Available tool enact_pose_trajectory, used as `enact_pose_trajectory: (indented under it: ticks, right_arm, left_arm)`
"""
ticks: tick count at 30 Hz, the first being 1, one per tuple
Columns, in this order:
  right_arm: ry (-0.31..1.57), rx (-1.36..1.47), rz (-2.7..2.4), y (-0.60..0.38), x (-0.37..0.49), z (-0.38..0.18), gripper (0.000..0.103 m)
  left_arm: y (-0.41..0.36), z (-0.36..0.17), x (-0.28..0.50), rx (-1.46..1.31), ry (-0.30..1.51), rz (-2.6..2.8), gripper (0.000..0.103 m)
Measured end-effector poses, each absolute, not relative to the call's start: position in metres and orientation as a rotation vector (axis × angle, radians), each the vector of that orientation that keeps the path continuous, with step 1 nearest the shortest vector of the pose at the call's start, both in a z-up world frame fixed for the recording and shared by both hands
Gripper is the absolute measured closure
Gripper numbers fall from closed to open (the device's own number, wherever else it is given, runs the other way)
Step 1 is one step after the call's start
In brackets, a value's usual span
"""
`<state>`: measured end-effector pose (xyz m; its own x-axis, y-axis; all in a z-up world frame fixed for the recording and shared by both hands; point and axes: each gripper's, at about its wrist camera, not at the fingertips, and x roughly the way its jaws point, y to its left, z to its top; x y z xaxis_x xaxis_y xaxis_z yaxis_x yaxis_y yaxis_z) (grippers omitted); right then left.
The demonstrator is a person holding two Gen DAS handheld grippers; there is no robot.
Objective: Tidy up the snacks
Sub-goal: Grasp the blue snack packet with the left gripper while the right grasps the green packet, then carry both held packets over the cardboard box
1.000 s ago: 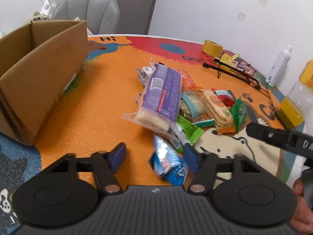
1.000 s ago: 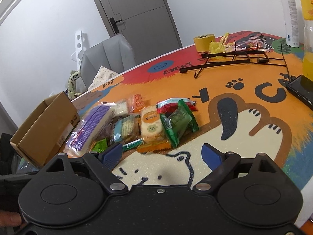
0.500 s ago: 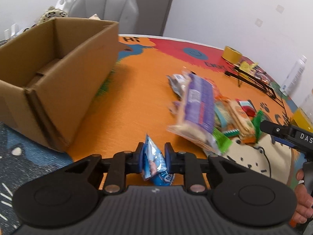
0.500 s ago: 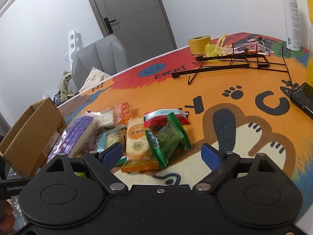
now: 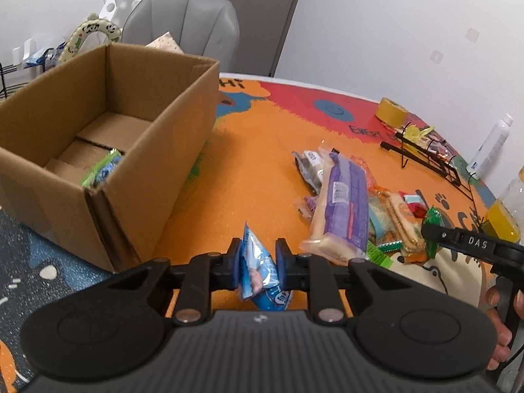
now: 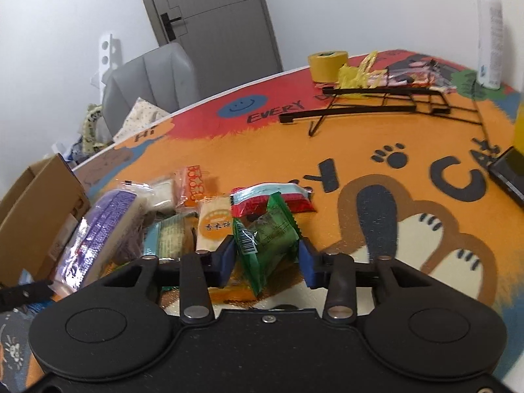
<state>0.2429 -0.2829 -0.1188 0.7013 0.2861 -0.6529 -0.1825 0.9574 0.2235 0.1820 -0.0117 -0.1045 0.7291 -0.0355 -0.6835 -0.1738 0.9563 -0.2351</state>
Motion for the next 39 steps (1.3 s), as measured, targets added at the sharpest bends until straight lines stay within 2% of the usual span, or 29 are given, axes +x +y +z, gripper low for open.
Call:
enact_pose_trajectory:
  ticks: [19, 39]
  right_arm:
    - [0.671, 0.167, 0.327, -0.268, 0.203, -0.078, 0.066]
    - [0.638, 0.134, 0.421, -0.224, 0.197, -0.045, 0.066]
  left_arm:
    - [-0.019, -0.062, 0.166, -0.265, 0.661, 0.033, 0.083]
    - [0.012, -0.017, 0.156, -0.251, 0.606, 0.053, 0.083]
